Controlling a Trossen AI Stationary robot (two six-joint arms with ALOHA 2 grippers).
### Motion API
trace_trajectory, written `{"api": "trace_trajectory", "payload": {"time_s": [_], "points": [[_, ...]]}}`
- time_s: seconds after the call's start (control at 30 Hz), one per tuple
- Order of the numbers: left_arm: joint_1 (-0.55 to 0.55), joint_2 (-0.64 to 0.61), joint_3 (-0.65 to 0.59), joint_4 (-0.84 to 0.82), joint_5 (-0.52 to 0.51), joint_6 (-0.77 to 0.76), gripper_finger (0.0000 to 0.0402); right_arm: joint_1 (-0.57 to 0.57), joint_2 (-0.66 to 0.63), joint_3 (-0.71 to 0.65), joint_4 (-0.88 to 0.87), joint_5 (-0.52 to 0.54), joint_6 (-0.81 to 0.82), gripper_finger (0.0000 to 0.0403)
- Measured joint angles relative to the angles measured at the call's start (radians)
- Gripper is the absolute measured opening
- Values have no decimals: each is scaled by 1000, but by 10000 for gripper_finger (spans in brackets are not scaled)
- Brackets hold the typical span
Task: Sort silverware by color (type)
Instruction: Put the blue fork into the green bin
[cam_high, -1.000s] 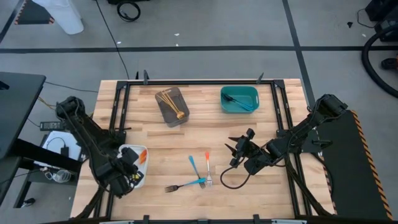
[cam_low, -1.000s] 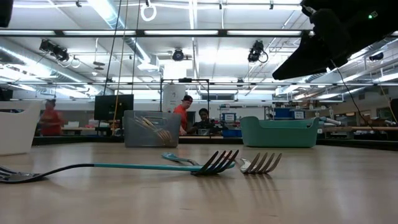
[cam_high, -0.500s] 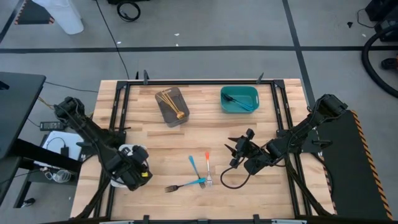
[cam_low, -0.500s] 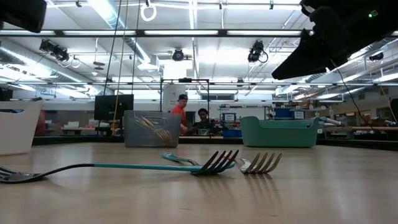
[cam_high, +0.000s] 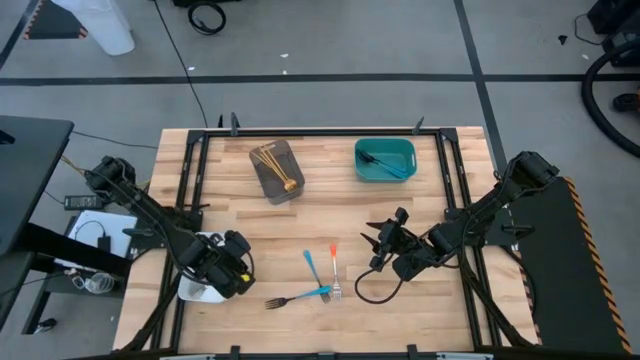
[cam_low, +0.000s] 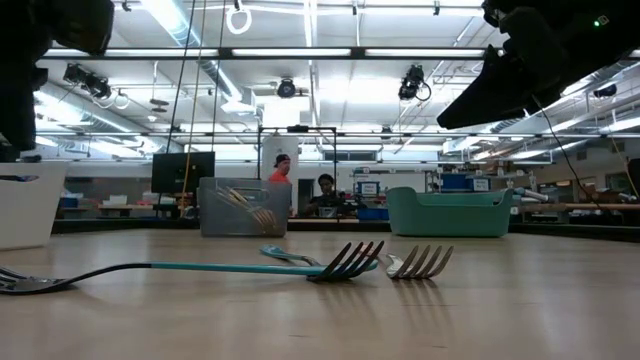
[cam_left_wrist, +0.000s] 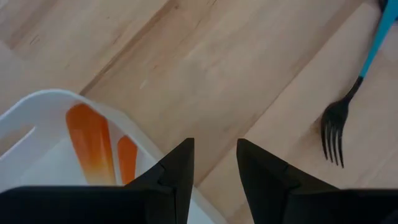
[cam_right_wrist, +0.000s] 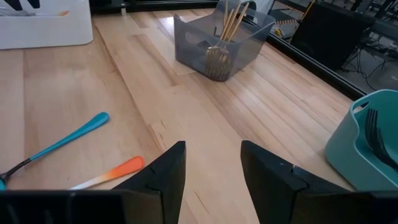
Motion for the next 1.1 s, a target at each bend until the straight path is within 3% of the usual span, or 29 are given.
{"api": "trace_trajectory", "payload": {"time_s": [1.1], "points": [[94,174,0,347,127,183,130,0,12,0,28,-19,-8,165]]}}
